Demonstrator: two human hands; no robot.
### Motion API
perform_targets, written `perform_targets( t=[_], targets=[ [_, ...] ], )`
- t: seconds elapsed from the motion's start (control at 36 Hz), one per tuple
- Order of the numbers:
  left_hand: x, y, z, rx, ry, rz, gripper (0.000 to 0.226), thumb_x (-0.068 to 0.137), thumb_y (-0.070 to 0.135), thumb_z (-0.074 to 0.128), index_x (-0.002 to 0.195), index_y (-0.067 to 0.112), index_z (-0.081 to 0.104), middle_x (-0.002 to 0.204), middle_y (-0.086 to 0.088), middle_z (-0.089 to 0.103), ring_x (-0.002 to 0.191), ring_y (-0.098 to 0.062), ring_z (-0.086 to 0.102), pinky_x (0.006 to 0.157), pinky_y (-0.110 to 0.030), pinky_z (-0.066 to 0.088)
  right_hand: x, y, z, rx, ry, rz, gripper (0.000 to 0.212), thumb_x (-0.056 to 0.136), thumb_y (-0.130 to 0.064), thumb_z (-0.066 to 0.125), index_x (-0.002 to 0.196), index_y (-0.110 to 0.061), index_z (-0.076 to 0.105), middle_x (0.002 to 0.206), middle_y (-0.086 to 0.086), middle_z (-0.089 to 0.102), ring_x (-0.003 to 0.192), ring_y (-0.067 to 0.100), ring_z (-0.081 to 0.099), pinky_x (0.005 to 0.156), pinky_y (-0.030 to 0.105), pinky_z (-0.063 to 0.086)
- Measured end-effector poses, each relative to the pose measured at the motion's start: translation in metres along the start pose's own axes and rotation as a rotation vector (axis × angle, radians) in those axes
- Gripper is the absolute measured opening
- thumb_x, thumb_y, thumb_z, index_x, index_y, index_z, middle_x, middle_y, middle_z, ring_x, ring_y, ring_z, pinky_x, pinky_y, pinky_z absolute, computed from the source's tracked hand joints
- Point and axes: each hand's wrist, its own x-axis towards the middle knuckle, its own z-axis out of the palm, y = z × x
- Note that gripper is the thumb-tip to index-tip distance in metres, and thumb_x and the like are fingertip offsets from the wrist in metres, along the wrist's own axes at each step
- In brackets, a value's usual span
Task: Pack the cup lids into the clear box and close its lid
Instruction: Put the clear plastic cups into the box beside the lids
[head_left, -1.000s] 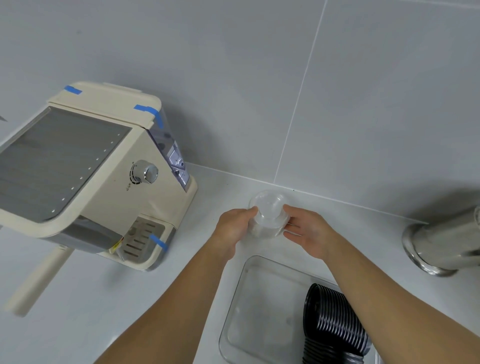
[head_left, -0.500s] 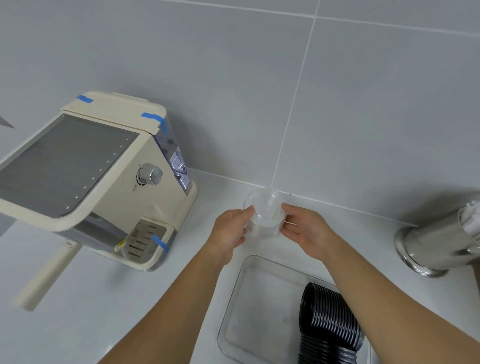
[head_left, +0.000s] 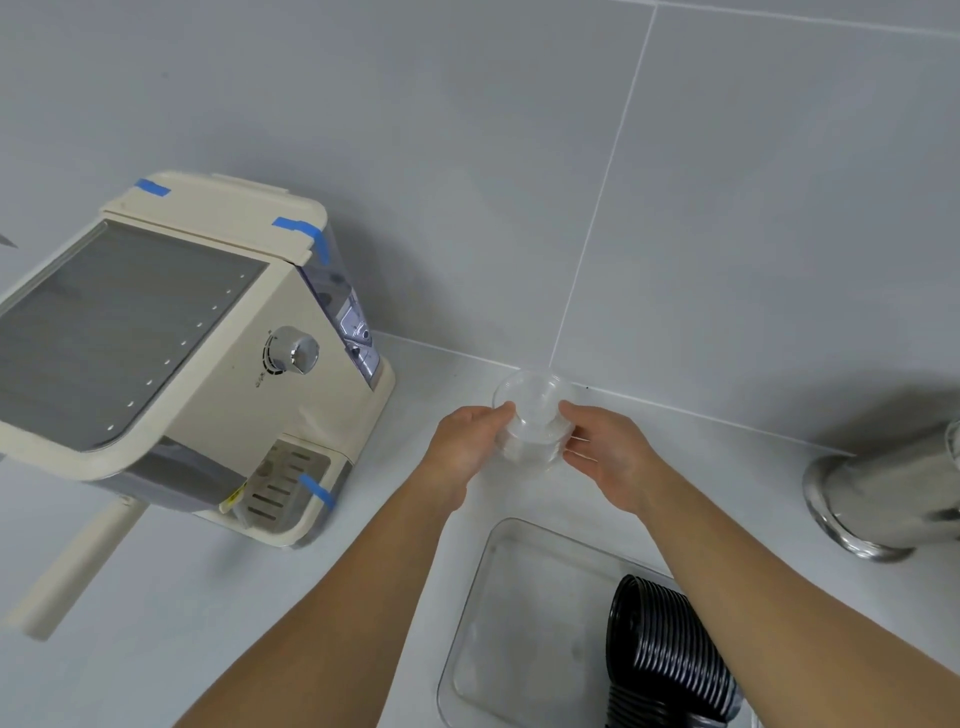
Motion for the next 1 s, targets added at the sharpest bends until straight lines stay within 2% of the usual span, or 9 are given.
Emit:
perform_targets(
  t=[0.08, 0.19, 0.31, 0.47, 0.53, 0.61, 0.81, 0.92, 1.0],
  targets=[
    [0.005, 0.000, 0.005, 0.040, 0.009, 0.005, 0.036, 0.085, 0.047, 0.066, 0.109, 0.020, 0.066, 0.113, 0.001, 0.066, 0.106, -0.019, 0.061, 0.092, -0.032, 0.045, 0.005, 0.004, -0.004, -0.053, 0.037, 0.009, 0.015, 0.089, -0.024, 0.065, 0.099, -0.013, 0.067, 0.113, 0.008, 0.069, 0.101, 0.022, 0.065, 0.096, 0.037, 0.047],
    [0.007, 0.001, 0.008, 0.075, 0.013, 0.022, 0.017, 0.088, 0.043, 0.064, 0.087, 0.026, 0.064, 0.105, 0.002, 0.065, 0.101, -0.019, 0.061, 0.086, -0.030, 0.044, 0.010, 0.009, -0.008, -0.074, 0.052, 0.024, 0.018, 0.089, -0.026, 0.065, 0.101, -0.013, 0.068, 0.113, 0.007, 0.069, 0.103, 0.020, 0.065, 0.102, 0.039, 0.044],
    [0.007, 0.001, 0.009, 0.070, 0.016, 0.011, 0.018, 0.089, 0.041, 0.063, 0.080, 0.025, 0.062, 0.102, 0.002, 0.065, 0.101, -0.022, 0.062, 0.093, -0.035, 0.049, 0.016, 0.012, -0.009, -0.089, 0.054, 0.040, 0.030, 0.088, -0.028, 0.066, 0.112, -0.010, 0.067, 0.115, 0.006, 0.069, 0.105, 0.021, 0.065, 0.099, 0.036, 0.045],
    [0.008, -0.001, 0.011, 0.035, 0.031, -0.020, 0.016, 0.089, 0.039, 0.063, 0.080, 0.027, 0.061, 0.098, 0.004, 0.063, 0.101, -0.021, 0.060, 0.096, -0.036, 0.048, 0.017, 0.013, -0.008, -0.094, 0.060, 0.051, 0.028, 0.087, -0.027, 0.066, 0.109, -0.009, 0.068, 0.115, 0.007, 0.069, 0.107, 0.022, 0.064, 0.101, 0.035, 0.045],
    [0.008, -0.001, 0.012, 0.031, 0.028, -0.031, 0.017, 0.090, 0.039, 0.063, 0.087, 0.022, 0.064, 0.100, 0.004, 0.063, 0.103, -0.022, 0.059, 0.097, -0.036, 0.048, 0.015, 0.013, -0.007, -0.088, 0.056, 0.059, 0.026, 0.088, -0.026, 0.065, 0.108, -0.010, 0.067, 0.114, 0.008, 0.069, 0.106, 0.023, 0.064, 0.100, 0.035, 0.045],
    [0.007, -0.003, 0.014, 0.019, 0.033, -0.042, 0.033, 0.089, 0.040, 0.064, 0.113, 0.018, 0.064, 0.113, -0.001, 0.064, 0.107, -0.023, 0.060, 0.097, -0.037, 0.048, 0.011, 0.012, -0.006, -0.081, 0.049, 0.065, 0.018, 0.090, -0.024, 0.064, 0.103, -0.011, 0.067, 0.111, 0.007, 0.069, 0.103, 0.022, 0.065, 0.099, 0.035, 0.045],
    [0.000, 0.000, 0.011, -0.064, 0.039, -0.052, 0.027, 0.087, 0.041, 0.065, 0.105, 0.021, 0.064, 0.111, 0.000, 0.066, 0.106, -0.023, 0.063, 0.085, -0.032, 0.046, 0.005, 0.005, -0.001, -0.053, 0.043, 0.067, 0.022, 0.091, -0.024, 0.062, 0.108, -0.011, 0.065, 0.112, 0.008, 0.068, 0.099, 0.020, 0.065, 0.094, 0.033, 0.046],
    [0.001, -0.003, 0.012, -0.079, 0.041, -0.057, 0.035, 0.085, 0.043, 0.066, 0.111, 0.019, 0.065, 0.115, -0.001, 0.066, 0.108, -0.023, 0.062, 0.096, -0.036, 0.048, 0.005, 0.006, -0.002, -0.065, 0.037, 0.070, 0.016, 0.090, -0.026, 0.063, 0.099, -0.013, 0.066, 0.112, 0.009, 0.068, 0.100, 0.021, 0.065, 0.095, 0.033, 0.046],
    [-0.002, -0.003, 0.013, -0.093, 0.058, -0.055, 0.047, 0.079, 0.047, 0.068, 0.117, 0.018, 0.066, 0.115, -0.001, 0.067, 0.107, -0.023, 0.063, 0.102, -0.041, 0.049, 0.005, 0.009, -0.003, -0.075, 0.049, 0.057, 0.021, 0.088, -0.028, 0.065, 0.103, -0.012, 0.067, 0.115, 0.009, 0.068, 0.104, 0.022, 0.064, 0.095, 0.034, 0.046]
  ],
)
